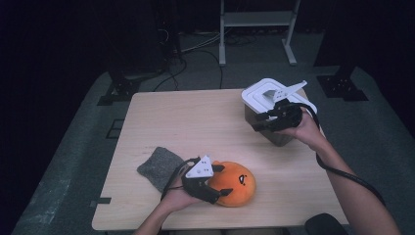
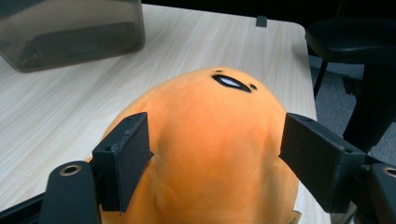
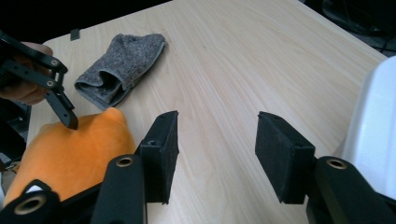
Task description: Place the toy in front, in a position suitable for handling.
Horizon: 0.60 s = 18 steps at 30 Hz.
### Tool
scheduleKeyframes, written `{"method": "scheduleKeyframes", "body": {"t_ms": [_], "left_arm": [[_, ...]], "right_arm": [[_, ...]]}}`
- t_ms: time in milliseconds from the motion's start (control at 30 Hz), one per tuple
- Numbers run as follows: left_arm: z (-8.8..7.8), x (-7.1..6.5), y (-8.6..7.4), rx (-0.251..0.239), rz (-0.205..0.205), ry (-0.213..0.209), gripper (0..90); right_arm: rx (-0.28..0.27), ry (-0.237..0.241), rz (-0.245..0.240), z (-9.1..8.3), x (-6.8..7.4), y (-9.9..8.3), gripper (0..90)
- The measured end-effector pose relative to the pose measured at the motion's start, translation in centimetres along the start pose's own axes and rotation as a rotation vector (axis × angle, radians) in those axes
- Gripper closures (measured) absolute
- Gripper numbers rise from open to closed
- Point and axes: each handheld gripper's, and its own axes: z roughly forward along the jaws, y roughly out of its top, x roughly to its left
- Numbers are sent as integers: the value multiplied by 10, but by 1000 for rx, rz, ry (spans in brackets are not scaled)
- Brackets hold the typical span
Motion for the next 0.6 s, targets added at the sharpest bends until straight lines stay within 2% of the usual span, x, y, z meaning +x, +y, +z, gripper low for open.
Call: {"method": "scheduleKeyframes", "body": {"t_ms": [600], "left_arm": [[-15,9,0,-20,-33,35,190]], "right_arm": [[-14,-65,40,-20,-24,-2,461]]}}
